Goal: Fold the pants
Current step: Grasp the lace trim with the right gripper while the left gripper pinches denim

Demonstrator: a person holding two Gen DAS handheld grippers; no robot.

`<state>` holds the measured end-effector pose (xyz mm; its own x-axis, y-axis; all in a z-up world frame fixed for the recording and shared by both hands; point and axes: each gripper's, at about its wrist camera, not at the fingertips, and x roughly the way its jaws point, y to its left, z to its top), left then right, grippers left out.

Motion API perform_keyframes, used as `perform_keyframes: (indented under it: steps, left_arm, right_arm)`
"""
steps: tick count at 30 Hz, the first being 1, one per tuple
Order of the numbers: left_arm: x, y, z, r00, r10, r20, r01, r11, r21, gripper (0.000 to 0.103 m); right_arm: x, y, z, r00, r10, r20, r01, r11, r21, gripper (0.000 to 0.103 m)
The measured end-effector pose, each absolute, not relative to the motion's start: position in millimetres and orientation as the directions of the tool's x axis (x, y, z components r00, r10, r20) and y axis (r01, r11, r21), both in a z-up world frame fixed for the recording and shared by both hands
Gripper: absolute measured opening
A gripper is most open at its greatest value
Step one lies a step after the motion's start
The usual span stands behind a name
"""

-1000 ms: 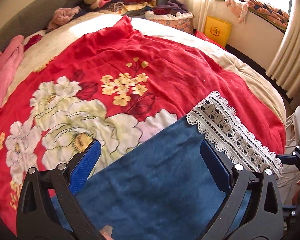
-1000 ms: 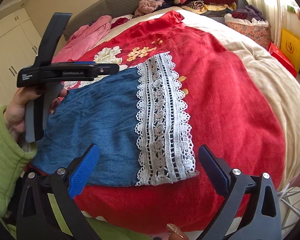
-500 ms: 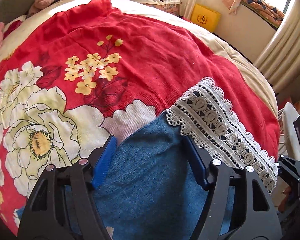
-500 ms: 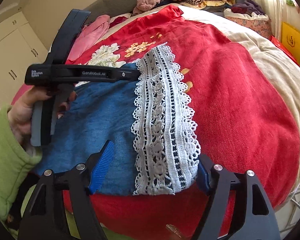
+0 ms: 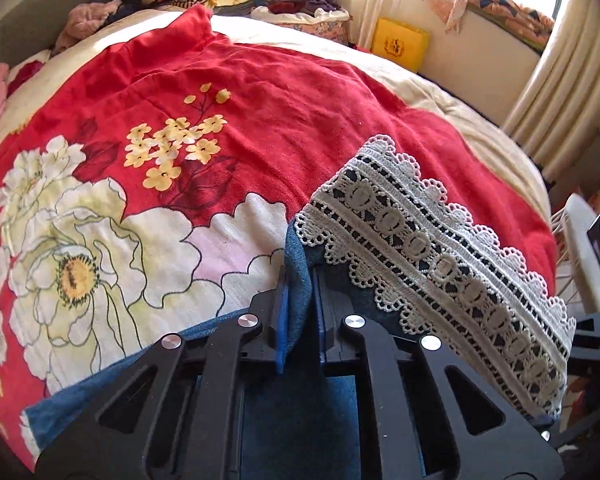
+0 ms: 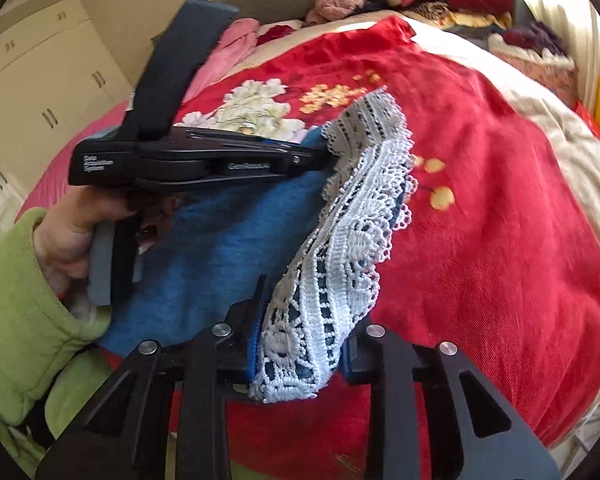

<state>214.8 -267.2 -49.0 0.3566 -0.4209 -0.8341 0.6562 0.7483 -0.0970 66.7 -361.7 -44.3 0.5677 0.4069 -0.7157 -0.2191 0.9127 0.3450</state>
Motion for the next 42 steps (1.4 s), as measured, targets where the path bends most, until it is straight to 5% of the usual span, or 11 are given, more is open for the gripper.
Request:
perform_keyframes:
  steps: [15, 23, 27, 29, 36, 38, 42]
  left_arm:
    - [215.8, -142.7, -7.5, 0.425, -0.488, -0.763, 0.503, 0.827, -0.249, 0.003]
    - [180.7, -32.5, -4.0, 0.478, -0.442, -0.759, 0.361, 0.887, -0.289, 0.004]
    - [167.9, 2.2, -5.8, 0.504, -0.466, -0.727, 0.314, 0.883, -0.348, 0.018]
    - [164.6, 8.2, -7.3, 0.502, -0.482, -0.718, 0.3, 0.876, -0.378, 0.019]
    - [140.7, -15.3, 1.8, 0.493, -0.488, -0.72, 0.383, 0.865, -0.323, 0.036]
    - [132.2, -22.7, 3.2, 0.487, -0.492, -0.722, 0.403, 0.86, -0.314, 0.039]
    - [108.4, -38.5, 5.9, 0.468, -0.525, -0.711, 0.443, 0.835, -0.326, 0.045]
  right_arm:
    - [60.0, -263.0, 20.3, 0.543, 0.518, -0.66, -0.48, 0.837, 0.262, 0.027]
    - [57.5, -158.8, -0.6, 0.455, 0.462, -0.761, -0.653, 0.754, 0.067, 0.027]
    - [47.7, -121.2, -29.2, 0.412, 0.388, -0.824, -0.7, 0.714, -0.013, 0.035]
    - [43.9, -118.5, -33.6, 0.388, 0.398, -0.831, -0.709, 0.706, 0.007, 0.048]
    - [24.9, -176.6, 17.6, 0.42, 0.524, -0.741, -0.657, 0.739, 0.149, 0.057]
    - [21.5, -208.6, 32.3, 0.486, 0.524, -0.699, -0.593, 0.786, 0.176, 0.065]
    - [39.2, -269.3, 27.1, 0.561, 0.46, -0.688, -0.387, 0.881, 0.274, 0.066]
